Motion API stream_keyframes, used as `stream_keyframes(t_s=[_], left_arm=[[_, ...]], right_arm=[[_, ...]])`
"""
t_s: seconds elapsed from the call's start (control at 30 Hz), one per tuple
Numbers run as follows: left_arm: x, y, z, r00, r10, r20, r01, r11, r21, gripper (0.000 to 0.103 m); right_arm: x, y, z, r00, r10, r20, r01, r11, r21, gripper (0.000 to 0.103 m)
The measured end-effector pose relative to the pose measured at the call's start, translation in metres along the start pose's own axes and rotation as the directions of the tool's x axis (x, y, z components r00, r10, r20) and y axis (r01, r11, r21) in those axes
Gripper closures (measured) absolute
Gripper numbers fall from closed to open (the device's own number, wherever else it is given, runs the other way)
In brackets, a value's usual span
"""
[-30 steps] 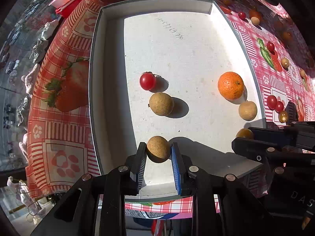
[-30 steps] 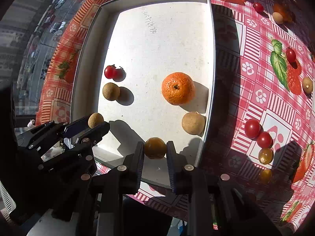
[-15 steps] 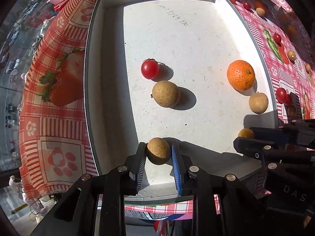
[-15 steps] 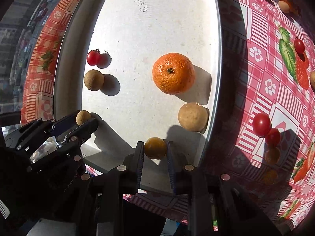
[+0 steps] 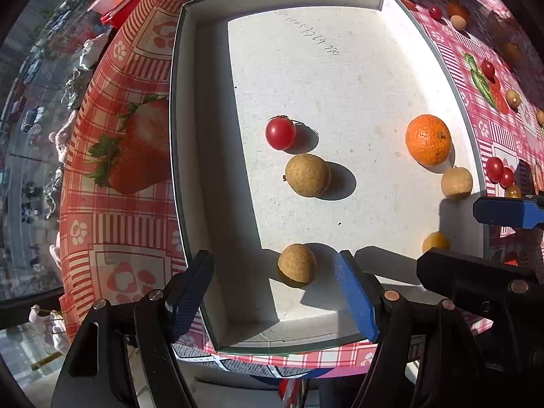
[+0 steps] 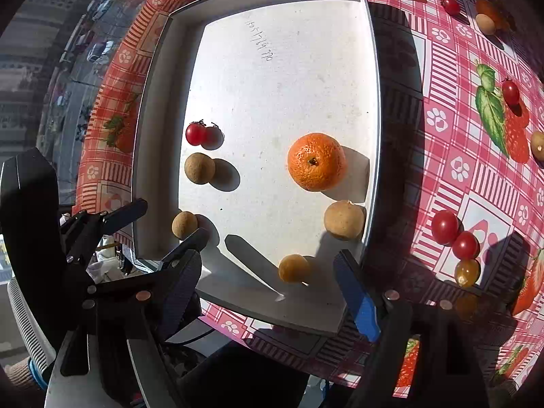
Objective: Organize fruits
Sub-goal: 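Carry the longan and yellow fruit over the white tray and release both, then withdraw both open tools from the tray toward the remaining fruits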
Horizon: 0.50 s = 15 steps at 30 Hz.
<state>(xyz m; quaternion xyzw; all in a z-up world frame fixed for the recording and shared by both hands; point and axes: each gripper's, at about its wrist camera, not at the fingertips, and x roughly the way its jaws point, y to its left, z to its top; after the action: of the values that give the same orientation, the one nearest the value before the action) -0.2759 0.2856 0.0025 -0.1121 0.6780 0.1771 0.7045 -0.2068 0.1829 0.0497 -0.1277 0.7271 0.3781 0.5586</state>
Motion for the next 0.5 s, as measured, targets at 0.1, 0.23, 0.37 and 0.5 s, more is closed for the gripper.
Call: stream_keyframes(t_s=[0.1, 0.23, 0.37, 0.5], left_arm=[[-0.006, -0.002, 0.007, 1.0, -0.001, 0.008, 0.0, 1.0, 0.02, 0.028], [-0.018, -0.011, 0.018, 0.999, -0.002, 0.035, 0.0, 0.999, 0.054, 0.028], [-0.033, -0.03, 0.032, 0.997, -0.024, 0.069, 0.018, 0.995, 0.095, 0.028], [-0.045, -0.054, 0.047, 0.994, -0.048, 0.097, 0.033, 0.988, 0.152, 0.028]], right_arm=[[-0.015, -0.004, 0.003, 0.999, -0.003, 0.033, 0.003, 1.0, 0.004, 0.02], [-0.03, -0.028, -0.001, 0.998, -0.024, 0.061, 0.021, 0.998, 0.064, 0.02], [-0.042, -0.067, -0.01, 0.995, -0.063, 0.082, 0.049, 0.986, 0.159, 0.02], [-0.053, -0.107, -0.023, 0.991, -0.099, 0.091, 0.072, 0.961, 0.266, 0.02]])
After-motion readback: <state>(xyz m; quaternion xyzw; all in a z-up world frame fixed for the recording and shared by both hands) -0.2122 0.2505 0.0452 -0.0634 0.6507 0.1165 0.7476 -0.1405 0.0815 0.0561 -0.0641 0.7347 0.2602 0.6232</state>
